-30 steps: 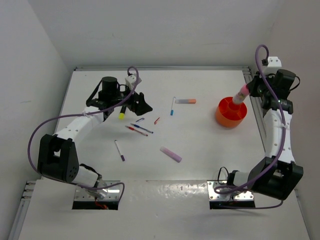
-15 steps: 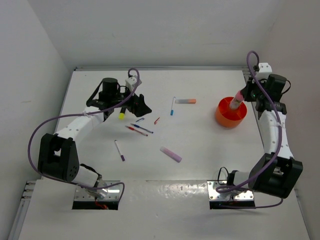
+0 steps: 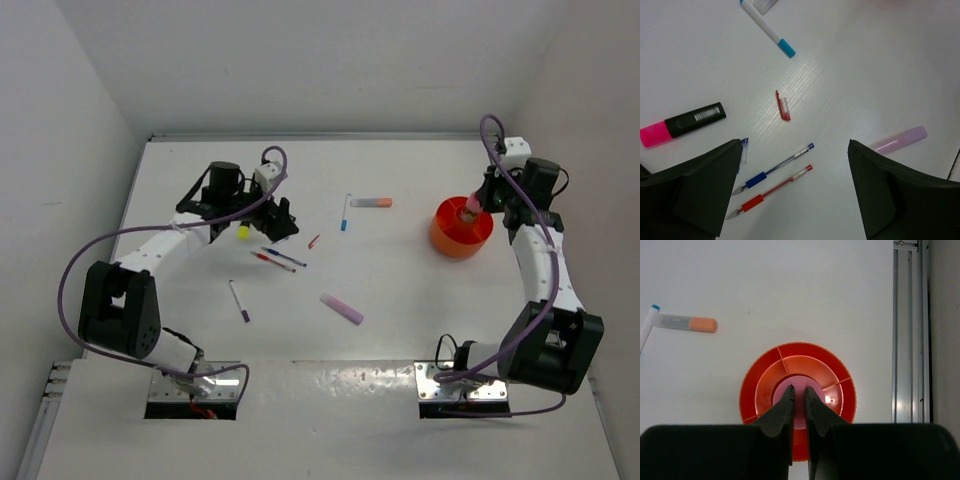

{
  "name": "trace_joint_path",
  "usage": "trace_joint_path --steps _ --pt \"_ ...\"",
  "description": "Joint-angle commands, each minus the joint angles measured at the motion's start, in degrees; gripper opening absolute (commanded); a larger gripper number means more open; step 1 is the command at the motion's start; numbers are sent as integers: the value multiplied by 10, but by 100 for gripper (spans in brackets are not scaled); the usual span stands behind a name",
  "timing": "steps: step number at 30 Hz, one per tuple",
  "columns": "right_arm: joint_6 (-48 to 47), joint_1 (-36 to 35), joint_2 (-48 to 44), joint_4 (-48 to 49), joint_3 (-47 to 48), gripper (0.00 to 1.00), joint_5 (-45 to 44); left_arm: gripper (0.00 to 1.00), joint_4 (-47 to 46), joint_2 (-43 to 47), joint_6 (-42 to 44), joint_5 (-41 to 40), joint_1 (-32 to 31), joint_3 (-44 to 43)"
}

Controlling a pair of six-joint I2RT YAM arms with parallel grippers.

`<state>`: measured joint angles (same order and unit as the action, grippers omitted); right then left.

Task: Sort the stationery into containers
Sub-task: Place the stationery in the storage box.

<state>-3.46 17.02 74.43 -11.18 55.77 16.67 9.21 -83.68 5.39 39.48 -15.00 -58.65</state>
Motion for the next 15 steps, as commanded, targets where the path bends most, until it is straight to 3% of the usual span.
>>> trace_joint_path --steps 1,5,10,15 --pt "-10 -7 2 37 -2 10 -4 93 34 -10 58 -24 -14 -10" --pt "-12 -10 8 27 5 29 -8 81 83 -25 103 -25 -35 -22" --pt "11 -15 4 0 31 50 -1 76 155 -43 192 -11 -87 -52" --pt "71 -19 -24 -55 88 50 43 72 192 -46 278 12 -169 -64"
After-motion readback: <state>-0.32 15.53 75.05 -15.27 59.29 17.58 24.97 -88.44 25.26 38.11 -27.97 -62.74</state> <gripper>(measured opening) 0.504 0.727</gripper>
